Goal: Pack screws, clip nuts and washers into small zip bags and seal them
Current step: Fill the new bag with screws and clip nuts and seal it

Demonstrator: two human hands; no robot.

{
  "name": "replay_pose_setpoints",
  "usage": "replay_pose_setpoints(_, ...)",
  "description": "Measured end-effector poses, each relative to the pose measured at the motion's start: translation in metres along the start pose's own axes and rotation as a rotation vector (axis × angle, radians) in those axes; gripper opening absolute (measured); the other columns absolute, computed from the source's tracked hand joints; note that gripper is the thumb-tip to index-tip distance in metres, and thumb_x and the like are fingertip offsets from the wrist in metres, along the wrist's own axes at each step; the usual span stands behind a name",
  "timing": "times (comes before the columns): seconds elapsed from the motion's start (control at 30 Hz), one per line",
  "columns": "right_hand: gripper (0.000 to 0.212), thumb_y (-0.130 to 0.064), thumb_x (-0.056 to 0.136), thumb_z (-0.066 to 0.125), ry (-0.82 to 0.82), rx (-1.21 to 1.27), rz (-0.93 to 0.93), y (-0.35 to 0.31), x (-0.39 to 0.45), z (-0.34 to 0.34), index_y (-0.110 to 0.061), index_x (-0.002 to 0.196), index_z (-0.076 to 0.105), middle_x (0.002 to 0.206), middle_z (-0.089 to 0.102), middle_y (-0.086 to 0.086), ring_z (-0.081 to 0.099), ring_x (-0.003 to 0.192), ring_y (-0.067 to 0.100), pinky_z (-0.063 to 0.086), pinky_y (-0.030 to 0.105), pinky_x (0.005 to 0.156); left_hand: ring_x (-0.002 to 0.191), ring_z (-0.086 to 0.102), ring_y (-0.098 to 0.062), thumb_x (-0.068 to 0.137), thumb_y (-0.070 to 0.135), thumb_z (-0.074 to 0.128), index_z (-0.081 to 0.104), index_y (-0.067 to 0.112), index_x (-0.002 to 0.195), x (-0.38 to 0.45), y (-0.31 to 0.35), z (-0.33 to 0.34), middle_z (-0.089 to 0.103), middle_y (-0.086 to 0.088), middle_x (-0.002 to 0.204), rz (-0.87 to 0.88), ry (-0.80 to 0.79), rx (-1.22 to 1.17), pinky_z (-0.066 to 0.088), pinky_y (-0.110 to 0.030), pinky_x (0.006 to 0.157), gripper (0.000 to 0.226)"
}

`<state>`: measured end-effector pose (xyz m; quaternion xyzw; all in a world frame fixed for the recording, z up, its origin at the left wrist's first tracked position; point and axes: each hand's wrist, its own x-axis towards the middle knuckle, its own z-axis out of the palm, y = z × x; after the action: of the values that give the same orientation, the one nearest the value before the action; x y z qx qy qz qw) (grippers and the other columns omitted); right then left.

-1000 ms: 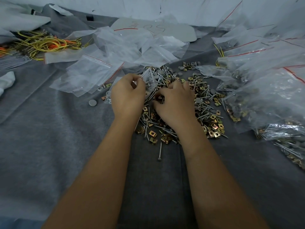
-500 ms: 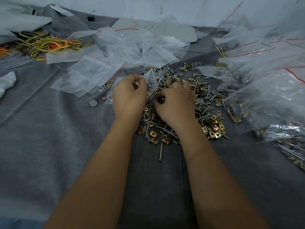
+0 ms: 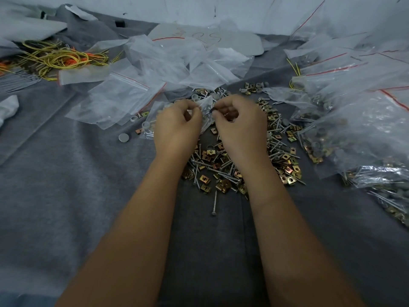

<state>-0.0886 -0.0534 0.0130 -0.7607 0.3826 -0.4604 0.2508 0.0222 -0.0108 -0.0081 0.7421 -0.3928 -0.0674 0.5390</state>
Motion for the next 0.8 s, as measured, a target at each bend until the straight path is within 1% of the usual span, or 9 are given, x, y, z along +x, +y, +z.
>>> replay_pose_setpoints(0.03,0.016,-0.011,0.085,0.069,-0.033,0.005,-0.001,0.0,0.0,0.0,-0.017,0.099,0.071,0.086,0.068,-0.006,0.059,0.076,0.003,0.047,0.013,0.069,0.045,0.043,-0.004,0.091,0.028,0.054,0.069,0.029,0.093,0.0,0.0,0.0,0.052,0.007,0.052,0.002,-0.001,0.001,0.039,-0.031,0.053,0.015)
replay_pose_setpoints(0.1,0.021,-0.012,0.089,0.065,-0.041,-0.014,0.012,0.002,0.0,-0.001,-0.018,0.108,0.07,0.09,0.069,-0.006,0.061,0.081,0.007,0.05,0.02,0.073,0.046,0.045,-0.006,0.091,0.028,0.054,0.067,0.032,0.091,0.0,0.001,-0.001,0.053,0.006,0.053,-0.007,-0.002,-0.009,0.044,-0.036,0.053,0.014)
replay_pose_setpoints(0.2,0.02,-0.01,0.09,0.056,-0.028,-0.184,0.059,0.007,0.001,-0.007,-0.018,0.099,0.072,0.095,0.069,-0.003,0.062,0.086,0.017,0.053,0.04,0.08,0.05,0.049,-0.01,0.092,0.028,0.055,0.065,0.036,0.088,0.0,0.001,-0.001,0.053,0.006,0.054,-0.023,-0.001,-0.02,0.05,-0.04,0.057,0.014)
replay_pose_setpoints(0.27,0.021,-0.013,0.088,0.055,-0.136,-0.333,0.072,0.011,0.001,-0.011,-0.019,0.095,0.074,0.097,0.07,-0.001,0.061,0.087,0.023,0.052,0.046,0.082,0.05,0.049,-0.009,0.092,0.028,0.055,0.065,0.037,0.087,0.001,0.001,0.0,0.053,0.007,0.055,-0.028,0.003,-0.028,0.048,-0.037,0.056,0.014)
replay_pose_setpoints(0.4,0.029,-0.026,0.089,0.058,-0.372,-0.529,0.06,0.013,0.001,-0.015,-0.03,0.115,0.071,0.118,0.063,0.003,0.058,0.097,0.027,0.05,0.044,0.087,0.049,0.046,-0.006,0.092,0.027,0.056,0.065,0.037,0.086,0.001,0.0,0.0,0.054,0.007,0.057,-0.045,0.003,-0.047,0.042,-0.031,0.054,0.014)
replay_pose_setpoints(0.53,0.037,-0.019,0.085,0.061,-0.458,-0.537,0.125,0.016,0.006,-0.024,-0.039,0.115,0.068,0.132,0.058,0.003,0.059,0.098,0.03,0.051,0.043,0.088,0.045,0.041,-0.003,0.092,0.026,0.056,0.066,0.034,0.086,0.001,0.0,0.0,0.051,0.007,0.054,-0.06,0.001,-0.071,0.036,-0.029,0.052,0.015)
replay_pose_setpoints(0.67,0.047,-0.009,0.083,0.058,-0.474,-0.538,0.197,0.019,0.007,-0.035,-0.046,0.111,0.068,0.13,0.059,0.003,0.052,0.115,0.031,0.047,0.043,0.098,0.044,0.041,-0.002,0.093,0.027,0.056,0.066,0.035,0.087,0.001,-0.001,0.0,0.051,0.008,0.055,-0.063,-0.004,-0.074,0.037,-0.028,0.052,0.014)
replay_pose_setpoints(0.73,0.044,-0.012,0.083,0.06,-0.443,-0.575,0.209,0.018,0.006,-0.038,-0.046,0.109,0.069,0.132,0.058,0.004,0.051,0.118,0.031,0.045,0.043,0.101,0.044,0.041,-0.002,0.093,0.027,0.056,0.066,0.035,0.088,0.001,-0.001,0.0,0.051,0.008,0.055,-0.062,-0.01,-0.072,0.037,-0.028,0.052,0.014)
replay_pose_setpoints(0.8,0.037,-0.017,0.084,0.062,-0.387,-0.661,0.148,0.017,0.005,-0.038,-0.044,0.109,0.07,0.129,0.058,0.005,0.048,0.119,0.032,0.042,0.045,0.102,0.044,0.041,-0.002,0.093,0.028,0.055,0.066,0.036,0.088,0.002,-0.001,-0.001,0.051,0.008,0.055,-0.06,-0.012,-0.071,0.037,-0.029,0.053,0.014)
